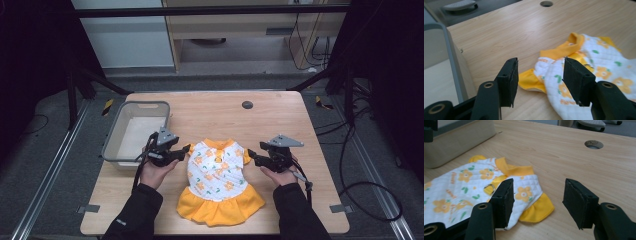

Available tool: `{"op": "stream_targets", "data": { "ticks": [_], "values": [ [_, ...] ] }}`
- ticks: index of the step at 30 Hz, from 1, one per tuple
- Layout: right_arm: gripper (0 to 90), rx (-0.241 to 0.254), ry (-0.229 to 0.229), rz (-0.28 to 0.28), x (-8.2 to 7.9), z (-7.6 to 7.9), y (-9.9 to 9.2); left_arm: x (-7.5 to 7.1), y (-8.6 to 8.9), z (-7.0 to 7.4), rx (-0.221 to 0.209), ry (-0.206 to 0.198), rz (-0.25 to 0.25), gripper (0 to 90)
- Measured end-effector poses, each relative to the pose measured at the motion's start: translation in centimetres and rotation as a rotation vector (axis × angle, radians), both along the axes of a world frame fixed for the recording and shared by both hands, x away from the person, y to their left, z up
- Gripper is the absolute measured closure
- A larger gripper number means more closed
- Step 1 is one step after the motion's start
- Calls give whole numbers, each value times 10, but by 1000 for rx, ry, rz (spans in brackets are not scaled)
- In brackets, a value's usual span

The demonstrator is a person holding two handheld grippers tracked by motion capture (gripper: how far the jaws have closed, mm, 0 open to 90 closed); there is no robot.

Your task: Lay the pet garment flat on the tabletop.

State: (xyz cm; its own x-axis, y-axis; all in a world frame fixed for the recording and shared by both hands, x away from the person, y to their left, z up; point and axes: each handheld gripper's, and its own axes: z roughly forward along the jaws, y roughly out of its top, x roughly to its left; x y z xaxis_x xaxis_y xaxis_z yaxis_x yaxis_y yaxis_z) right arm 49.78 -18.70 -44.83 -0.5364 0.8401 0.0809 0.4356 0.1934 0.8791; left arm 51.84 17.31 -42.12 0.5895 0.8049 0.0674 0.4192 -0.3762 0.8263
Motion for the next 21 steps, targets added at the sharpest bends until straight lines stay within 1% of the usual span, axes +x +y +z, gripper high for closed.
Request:
{"op": "stream_targets", "data": {
  "ticks": [1, 2, 3, 4, 6, 7, 9, 10, 11, 13, 14, 15, 16, 18, 19, 20, 21],
  "values": [
    [417, 0, 0, 0, 0, 0, 0, 0, 0, 0, 0, 0, 0, 456],
    [417, -21, 5, -9, 9, -5, 2, 10, -3, -4, 17, 8, 8, 459],
    [417, -21, 5, -9, 9, -5, 2, 10, -3, -4, 17, 8, 8, 466],
    [417, -44, 17, -23, 17, -10, 4, 20, -5, -9, 34, 21, 22, 469],
    [420, -51, 34, -37, 25, -15, 4, 30, -7, -16, 38, 40, 33, 480],
    [420, -51, 34, -37, 25, -15, 4, 30, -7, -16, 38, 40, 33, 480],
    [426, -52, 64, -51, 34, -21, 4, 41, -8, -26, 29, 73, 44, 476],
    [429, -58, 71, -53, 37, -24, 4, 44, -8, -30, 31, 83, 46, 470],
    [435, -54, 83, -59, 38, -27, 5, 47, -9, -34, 37, 94, 51, 465],
    [443, -65, 103, -52, 42, -33, 7, 51, -10, -40, 43, 124, 59, 465],
    [448, -74, 107, -50, 43, -35, 7, 51, -11, -42, 47, 127, 54, 468],
    [457, -86, 119, -42, 44, -39, 8, 51, -16, -46, 84, 133, 59, 473],
    [459, -93, 123, -33, 45, -41, 9, 52, -18, -48, 103, 134, 62, 477],
    [462, -106, 143, -30, 46, -44, 10, 53, -19, -51, 89, 148, 58, 487],
    [469, -112, 152, -30, 47, -46, 11, 53, -20, -52, 93, 150, 63, 491],
    [469, -112, 152, -30, 47, -46, 11, 53, -20, -52, 93, 150, 63, 495],
    [479, -120, 159, -27, 47, -48, 12, 53, -19, -55, 95, 160, 69, 502]
  ]
}}
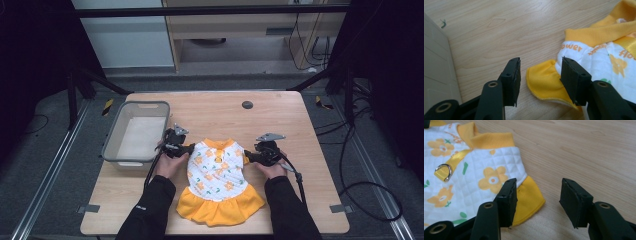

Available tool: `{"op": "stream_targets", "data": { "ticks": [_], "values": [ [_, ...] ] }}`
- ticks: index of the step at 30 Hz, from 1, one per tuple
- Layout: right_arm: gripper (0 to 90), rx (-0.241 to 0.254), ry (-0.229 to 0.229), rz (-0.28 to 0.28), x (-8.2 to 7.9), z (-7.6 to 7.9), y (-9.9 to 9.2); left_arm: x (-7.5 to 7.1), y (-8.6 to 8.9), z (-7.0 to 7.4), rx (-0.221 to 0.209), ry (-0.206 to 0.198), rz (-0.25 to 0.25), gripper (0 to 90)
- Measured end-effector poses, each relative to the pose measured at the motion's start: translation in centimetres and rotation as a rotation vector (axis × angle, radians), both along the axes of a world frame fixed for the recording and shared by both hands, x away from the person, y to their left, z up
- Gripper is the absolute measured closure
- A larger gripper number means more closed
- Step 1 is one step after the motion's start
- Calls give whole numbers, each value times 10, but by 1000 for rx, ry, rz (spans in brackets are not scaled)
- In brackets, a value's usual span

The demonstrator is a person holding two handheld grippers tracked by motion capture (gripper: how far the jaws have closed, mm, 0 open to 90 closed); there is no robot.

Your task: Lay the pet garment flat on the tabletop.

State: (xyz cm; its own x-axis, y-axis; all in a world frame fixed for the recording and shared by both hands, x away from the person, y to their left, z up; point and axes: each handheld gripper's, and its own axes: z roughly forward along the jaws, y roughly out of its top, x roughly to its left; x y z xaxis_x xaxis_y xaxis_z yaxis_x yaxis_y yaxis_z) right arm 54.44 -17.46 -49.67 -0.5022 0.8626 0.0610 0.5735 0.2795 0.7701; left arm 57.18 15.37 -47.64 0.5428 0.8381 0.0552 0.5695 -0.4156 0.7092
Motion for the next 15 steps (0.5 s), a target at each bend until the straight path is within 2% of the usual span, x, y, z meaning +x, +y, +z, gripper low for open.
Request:
{"op": "stream_targets", "data": {
  "ticks": [3, 8, 10, 12, 13, 15],
  "values": [
    [497, -19, 11, 7, 0, -4, 2, 0, 1, -3, 7, 9, -1, 512],
    [538, -33, 26, 14, 0, -7, 3, 0, 2, -10, -11, 42, -2, 541],
    [590, -38, 30, 18, 0, -6, 3, 0, 2, -14, -9, 51, -4, 548],
    [614, -41, 31, 19, -1, -6, 4, -1, 2, -15, -20, 49, -1, 570],
    [680, -49, 28, 29, -2, -5, 6, -2, 3, -16, -42, 53, 2, 590],
    [712, -53, 29, 37, -2, -5, 6, -3, 3, -17, -50, 53, -2, 606]
  ]
}}
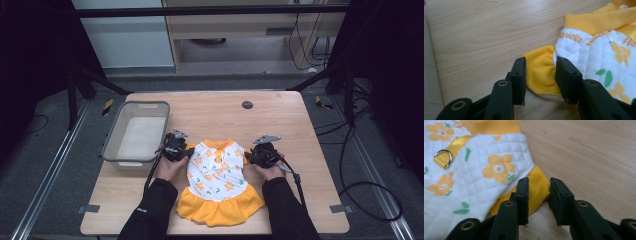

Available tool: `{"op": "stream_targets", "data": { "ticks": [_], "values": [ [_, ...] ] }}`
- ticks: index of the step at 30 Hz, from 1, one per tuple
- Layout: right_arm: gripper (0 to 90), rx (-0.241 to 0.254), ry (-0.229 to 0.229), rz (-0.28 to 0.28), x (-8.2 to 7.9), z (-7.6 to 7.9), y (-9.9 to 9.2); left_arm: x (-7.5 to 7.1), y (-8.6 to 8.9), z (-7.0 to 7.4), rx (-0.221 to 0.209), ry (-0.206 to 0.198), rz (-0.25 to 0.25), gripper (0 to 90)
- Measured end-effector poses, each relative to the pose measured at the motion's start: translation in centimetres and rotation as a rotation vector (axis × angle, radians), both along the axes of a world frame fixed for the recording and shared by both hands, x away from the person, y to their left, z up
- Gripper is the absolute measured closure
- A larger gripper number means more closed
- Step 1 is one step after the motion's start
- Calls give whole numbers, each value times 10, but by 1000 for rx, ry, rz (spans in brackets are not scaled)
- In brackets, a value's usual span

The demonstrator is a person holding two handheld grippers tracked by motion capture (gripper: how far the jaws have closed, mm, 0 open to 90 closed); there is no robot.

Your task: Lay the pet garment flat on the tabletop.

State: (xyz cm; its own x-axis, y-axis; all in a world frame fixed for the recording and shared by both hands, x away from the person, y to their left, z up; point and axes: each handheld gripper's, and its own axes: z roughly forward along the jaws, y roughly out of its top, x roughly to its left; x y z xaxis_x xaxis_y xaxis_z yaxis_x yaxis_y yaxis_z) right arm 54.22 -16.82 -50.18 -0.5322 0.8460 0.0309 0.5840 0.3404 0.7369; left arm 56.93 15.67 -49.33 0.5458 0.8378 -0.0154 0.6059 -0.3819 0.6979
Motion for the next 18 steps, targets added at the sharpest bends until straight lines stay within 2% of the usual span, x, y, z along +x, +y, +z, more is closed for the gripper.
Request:
{"op": "stream_targets", "data": {
  "ticks": [1, 4, 5, 6, 7, 11, 12, 14, 15, 16, 18],
  "values": [
    [790, 7, 7, 12, -1, 0, 2, -1, -1, -1, -5, 0, -4, 658],
    [859, 15, 15, 19, -2, 1, 3, -2, -2, -1, -21, 15, -15, 764],
    [859, 15, 15, 19, -2, 1, 3, -2, -2, -1, -21, 15, -15, 807],
    [873, 13, 16, 20, -2, 1, 3, -2, -3, -1, -21, 19, -19, 807],
    [885, 12, 14, 22, -2, 2, 3, -3, -4, 0, -7, 16, -22, 851],
    [891, 26, 8, 21, -3, 5, 0, -4, -4, 2, 6, 17, -32, 873],
    [892, 33, 3, 23, -3, 7, -1, -5, -4, 4, 9, 5, -29, 873],
    [893, 46, -31, 42, -1, 16, -2, -9, -3, 15, -14, -52, -18, 877],
    [893, 46, -31, 42, -1, 16, -2, -9, -3, 15, -14, -52, -18, 878],
    [893, 45, -67, 51, 2, 27, -2, -11, -2, 30, -37, -98, -23, 878],
    [893, 59, -114, 47, 7, 41, 0, -11, -3, 45, -45, -150, -18, 878]
  ]
}}
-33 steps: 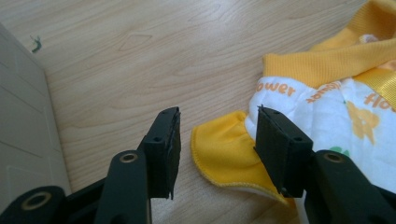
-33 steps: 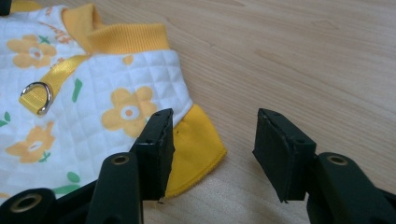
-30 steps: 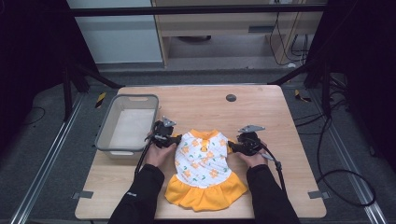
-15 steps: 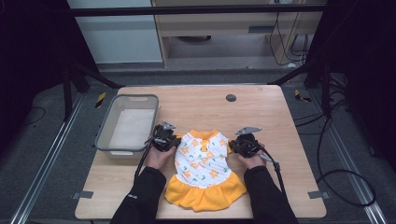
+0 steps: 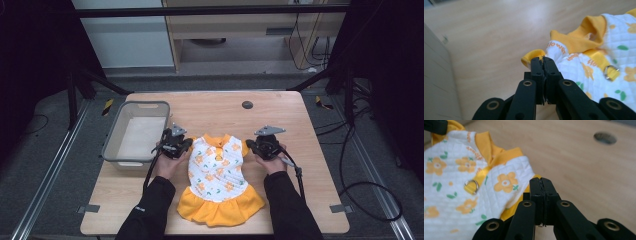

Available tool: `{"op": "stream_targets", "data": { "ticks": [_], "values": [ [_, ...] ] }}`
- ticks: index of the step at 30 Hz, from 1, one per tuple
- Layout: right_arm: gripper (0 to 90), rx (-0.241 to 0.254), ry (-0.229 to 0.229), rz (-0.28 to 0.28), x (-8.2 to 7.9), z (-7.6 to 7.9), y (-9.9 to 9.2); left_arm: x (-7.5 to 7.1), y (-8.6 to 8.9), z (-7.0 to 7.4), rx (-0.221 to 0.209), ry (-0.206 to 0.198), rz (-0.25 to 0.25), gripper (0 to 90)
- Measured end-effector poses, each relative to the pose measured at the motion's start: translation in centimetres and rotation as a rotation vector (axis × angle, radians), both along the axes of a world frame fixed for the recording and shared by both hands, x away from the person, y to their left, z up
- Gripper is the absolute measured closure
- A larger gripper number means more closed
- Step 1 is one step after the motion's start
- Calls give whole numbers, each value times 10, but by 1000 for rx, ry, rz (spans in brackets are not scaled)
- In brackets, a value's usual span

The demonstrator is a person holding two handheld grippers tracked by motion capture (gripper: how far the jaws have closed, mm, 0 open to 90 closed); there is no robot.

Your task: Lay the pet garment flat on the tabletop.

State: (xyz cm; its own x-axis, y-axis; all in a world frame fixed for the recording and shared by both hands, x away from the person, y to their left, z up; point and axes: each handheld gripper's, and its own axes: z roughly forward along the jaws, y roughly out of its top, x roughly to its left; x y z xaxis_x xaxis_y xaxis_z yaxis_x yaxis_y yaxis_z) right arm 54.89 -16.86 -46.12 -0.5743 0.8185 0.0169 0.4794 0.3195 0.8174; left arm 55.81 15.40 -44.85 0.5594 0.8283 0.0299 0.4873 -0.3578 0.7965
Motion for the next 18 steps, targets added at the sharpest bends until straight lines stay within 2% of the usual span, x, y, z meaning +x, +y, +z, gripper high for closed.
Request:
{"op": "stream_targets", "data": {
  "ticks": [2, 3, 4, 5, 6, 7, 8, 9, 11, 15, 18],
  "values": [
    [893, 1, -58, -16, 6, 13, 3, 1, -1, 12, 1, -34, 10, 877],
    [891, -3, -90, -31, 8, 19, 5, 1, -1, 12, 1, -34, 10, 876],
    [888, -15, -127, -52, 11, 23, 7, 4, -2, 18, 19, -67, 33, 874],
    [881, -23, -158, -70, 14, 27, 9, 4, -2, 18, 19, -67, 33, 865],
    [847, -32, -175, -83, 17, 30, 11, 8, -3, 20, 34, -84, 73, 843],
    [847, -32, -175, -83, 17, 30, 11, 8, -3, 20, 34, -84, 73, 779],
    [733, -54, -198, -113, 23, 32, 14, 12, -2, 19, 46, -96, 109, 680],
    [716, -66, -199, -115, 24, 33, 15, 13, -1, 18, 37, -82, 108, 617],
    [692, -67, -199, -113, 23, 35, 15, 13, 2, 18, 42, -71, 110, 580],
    [694, -48, -175, -82, 14, 38, 14, 7, 9, 22, -7, -48, 89, 574],
    [710, -27, -156, -63, 5, 40, 10, -3, 11, 25, -26, -36, 48, 594]
  ]
}}
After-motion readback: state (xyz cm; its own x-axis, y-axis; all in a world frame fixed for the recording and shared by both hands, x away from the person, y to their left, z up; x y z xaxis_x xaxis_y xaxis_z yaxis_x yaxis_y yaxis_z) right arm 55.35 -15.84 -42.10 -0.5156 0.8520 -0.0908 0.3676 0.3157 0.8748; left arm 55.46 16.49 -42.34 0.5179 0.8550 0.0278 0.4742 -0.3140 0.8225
